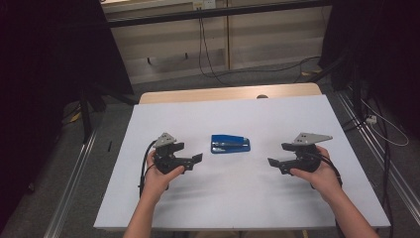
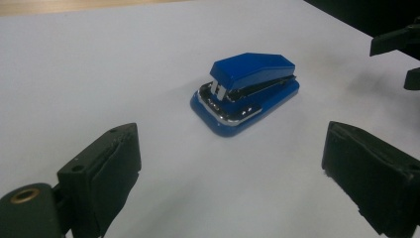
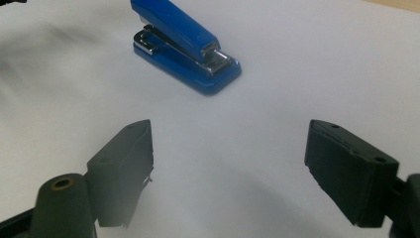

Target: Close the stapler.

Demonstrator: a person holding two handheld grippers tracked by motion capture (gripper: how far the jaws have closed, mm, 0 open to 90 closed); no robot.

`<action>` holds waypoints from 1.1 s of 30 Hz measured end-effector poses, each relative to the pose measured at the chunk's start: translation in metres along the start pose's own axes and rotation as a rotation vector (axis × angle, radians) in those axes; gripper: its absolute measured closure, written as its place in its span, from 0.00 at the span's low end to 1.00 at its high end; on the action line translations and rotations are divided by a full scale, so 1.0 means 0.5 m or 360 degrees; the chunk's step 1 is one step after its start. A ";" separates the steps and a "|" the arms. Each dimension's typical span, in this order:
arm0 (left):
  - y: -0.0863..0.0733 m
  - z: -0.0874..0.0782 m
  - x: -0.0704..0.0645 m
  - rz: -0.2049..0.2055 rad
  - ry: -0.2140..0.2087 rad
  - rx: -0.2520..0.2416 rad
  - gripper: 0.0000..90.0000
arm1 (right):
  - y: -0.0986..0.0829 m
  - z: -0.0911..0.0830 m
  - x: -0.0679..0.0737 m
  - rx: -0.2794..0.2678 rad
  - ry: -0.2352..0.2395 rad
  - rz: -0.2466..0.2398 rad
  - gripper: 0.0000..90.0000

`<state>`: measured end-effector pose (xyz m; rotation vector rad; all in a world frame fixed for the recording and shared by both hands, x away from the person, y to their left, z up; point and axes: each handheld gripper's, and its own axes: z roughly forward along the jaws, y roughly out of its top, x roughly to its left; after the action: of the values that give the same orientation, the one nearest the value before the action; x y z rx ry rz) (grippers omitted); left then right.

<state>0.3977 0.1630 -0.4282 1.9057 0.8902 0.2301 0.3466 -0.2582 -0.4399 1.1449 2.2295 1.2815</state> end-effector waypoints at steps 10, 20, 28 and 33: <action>-0.018 -0.034 0.010 -0.0030 0.0007 -0.0043 0.09 | -0.031 -0.051 0.021 -0.0053 -0.0004 0.0002 0.21; -0.036 -0.071 0.005 0.0056 0.0008 -0.0062 0.09 | -0.065 -0.084 0.025 -0.0077 -0.0028 0.0029 0.21; -0.050 -0.105 0.008 0.0093 -0.0004 -0.0094 0.09 | -0.081 -0.097 0.029 -0.0070 -0.0032 0.0020 0.21; -0.063 -0.119 0.016 0.0082 0.0022 -0.0078 0.09 | -0.079 -0.095 0.037 -0.0075 -0.0023 -0.0009 0.19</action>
<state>0.3581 0.2179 -0.4264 1.8850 0.8384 0.2940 0.2867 -0.2819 -0.4452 1.1268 2.1791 1.3121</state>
